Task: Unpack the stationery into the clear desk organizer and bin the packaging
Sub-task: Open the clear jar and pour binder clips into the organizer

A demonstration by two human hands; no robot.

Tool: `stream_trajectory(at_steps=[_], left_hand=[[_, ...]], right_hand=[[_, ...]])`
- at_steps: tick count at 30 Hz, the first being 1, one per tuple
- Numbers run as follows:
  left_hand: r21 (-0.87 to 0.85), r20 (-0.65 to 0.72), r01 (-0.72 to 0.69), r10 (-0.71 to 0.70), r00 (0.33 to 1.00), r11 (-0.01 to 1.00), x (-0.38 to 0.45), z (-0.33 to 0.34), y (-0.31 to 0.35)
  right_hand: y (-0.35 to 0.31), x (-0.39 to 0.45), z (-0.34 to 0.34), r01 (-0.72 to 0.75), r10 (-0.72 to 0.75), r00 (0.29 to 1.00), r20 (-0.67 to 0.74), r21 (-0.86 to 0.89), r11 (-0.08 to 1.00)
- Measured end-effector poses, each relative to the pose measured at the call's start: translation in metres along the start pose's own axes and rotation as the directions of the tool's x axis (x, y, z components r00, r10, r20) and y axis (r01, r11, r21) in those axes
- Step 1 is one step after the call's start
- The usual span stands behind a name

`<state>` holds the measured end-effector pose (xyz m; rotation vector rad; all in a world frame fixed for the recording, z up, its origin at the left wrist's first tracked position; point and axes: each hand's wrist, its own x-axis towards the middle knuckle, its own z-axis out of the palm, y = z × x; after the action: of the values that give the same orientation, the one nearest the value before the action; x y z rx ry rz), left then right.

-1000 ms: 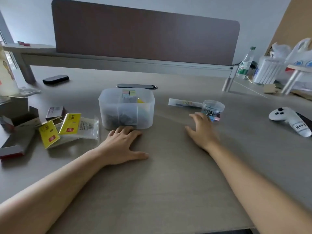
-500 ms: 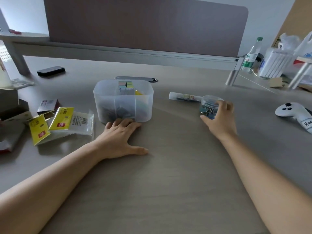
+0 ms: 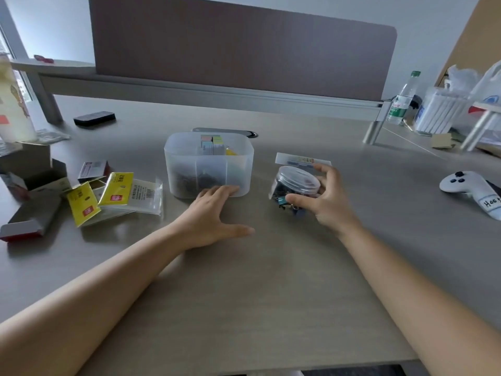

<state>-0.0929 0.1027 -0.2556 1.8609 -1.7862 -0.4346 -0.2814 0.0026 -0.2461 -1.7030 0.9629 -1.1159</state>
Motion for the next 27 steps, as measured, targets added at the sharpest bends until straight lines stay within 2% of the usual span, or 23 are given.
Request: stream_trajectory(at_steps=[5, 10, 18, 22, 27], left_hand=[[-0.379, -0.044, 0.019, -0.039, 0.998, 0.925, -0.001, 0.004, 0.015], [-0.581, -0.081, 0.004, -0.062, 0.995, 0.814, -0.005, -0.002, 0.005], [-0.68, -0.071, -0.034, -0.02, 0.997, 0.733, -0.02, -0.021, -0.015], [-0.67, -0.072, -0.065, 0.022, 0.997, 0.74, -0.021, -0.026, -0.021], [-0.705, -0.024, -0.071, 0.077, 0.997, 0.706, -0.022, -0.03, -0.019]], right_hand=[[-0.022, -0.018, 0.03, -0.001, -0.008, 0.983, 0.183, 0.05, 0.999], [-0.031, -0.025, 0.053, -0.026, -0.001, 0.964, 0.265, 0.098, 0.995], [-0.04, -0.02, 0.088, -0.021, -0.026, 0.958, 0.286, 0.16, 0.987], [-0.04, -0.018, 0.091, -0.007, -0.049, 0.958, 0.281, 0.193, 0.981], [-0.044, -0.017, 0.089, 0.03, -0.103, 0.927, 0.361, 0.203, 0.979]])
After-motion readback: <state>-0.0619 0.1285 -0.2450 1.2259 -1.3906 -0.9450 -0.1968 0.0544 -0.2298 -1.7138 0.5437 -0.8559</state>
